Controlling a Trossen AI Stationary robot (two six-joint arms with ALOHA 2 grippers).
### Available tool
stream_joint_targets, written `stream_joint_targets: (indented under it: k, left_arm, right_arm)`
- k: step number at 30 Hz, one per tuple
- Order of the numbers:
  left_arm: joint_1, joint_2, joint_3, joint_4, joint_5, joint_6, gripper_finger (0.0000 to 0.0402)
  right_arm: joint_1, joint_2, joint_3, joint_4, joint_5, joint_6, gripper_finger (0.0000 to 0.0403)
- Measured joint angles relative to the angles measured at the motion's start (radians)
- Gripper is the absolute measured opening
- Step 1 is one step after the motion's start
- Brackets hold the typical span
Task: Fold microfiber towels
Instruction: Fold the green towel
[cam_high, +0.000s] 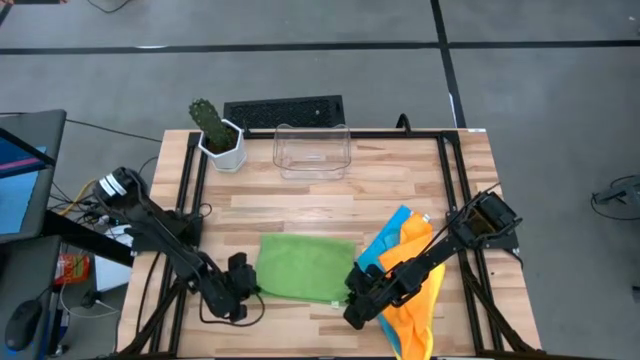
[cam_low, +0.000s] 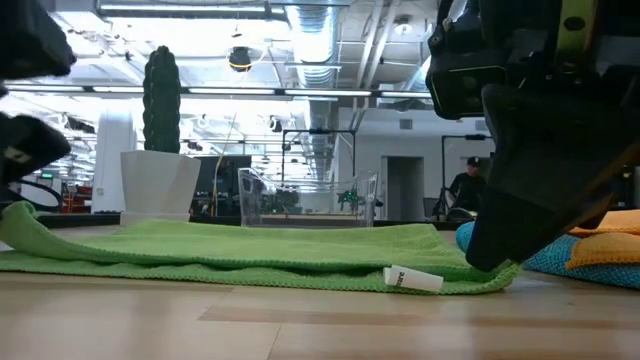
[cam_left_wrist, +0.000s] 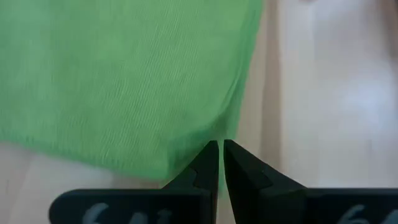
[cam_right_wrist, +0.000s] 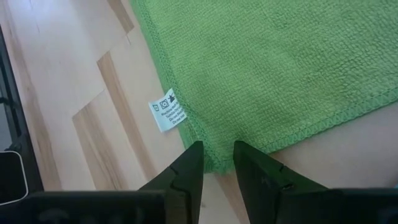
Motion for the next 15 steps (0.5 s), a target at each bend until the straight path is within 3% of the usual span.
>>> stream_joint_targets:
  k: [6,10,15]
  left_arm:
    - [-0.001,0.057,0.009,0.056,0.058,-0.023,0.0015]
    - [-0.004,0.002,0.072,0.017,0.083,0.033,0.0015]
    - [-0.007,-0.084,0.096,-0.137,-0.095,0.068,0.0015]
  right_arm:
    - [0.0,0.0,0.0,0.001,0.005,-0.001,0.0117]
    - [0.0,0.0,0.0,0.001,0.008,-0.001,0.0118]
    - [0.0,0.001,-0.001,0.003,0.022,-0.003,0.0117]
